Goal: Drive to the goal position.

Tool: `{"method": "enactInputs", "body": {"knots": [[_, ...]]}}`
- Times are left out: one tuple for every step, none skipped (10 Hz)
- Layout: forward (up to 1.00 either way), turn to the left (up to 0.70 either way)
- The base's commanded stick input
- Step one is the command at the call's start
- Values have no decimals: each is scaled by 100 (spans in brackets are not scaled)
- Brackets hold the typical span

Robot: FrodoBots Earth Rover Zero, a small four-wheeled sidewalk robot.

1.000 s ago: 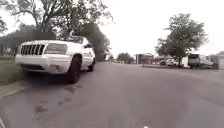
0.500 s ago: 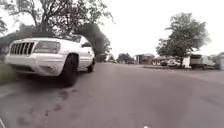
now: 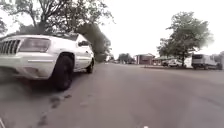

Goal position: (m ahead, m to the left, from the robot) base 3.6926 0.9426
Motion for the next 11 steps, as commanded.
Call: {"method": "enactInputs", "body": {"knots": [[70,-1],[70,-1],[70,-1],[70,-1],[70,-1],[70,-1],[70,-1],[70,-1],[70,-1],[70,-1],[70,-1]]}}
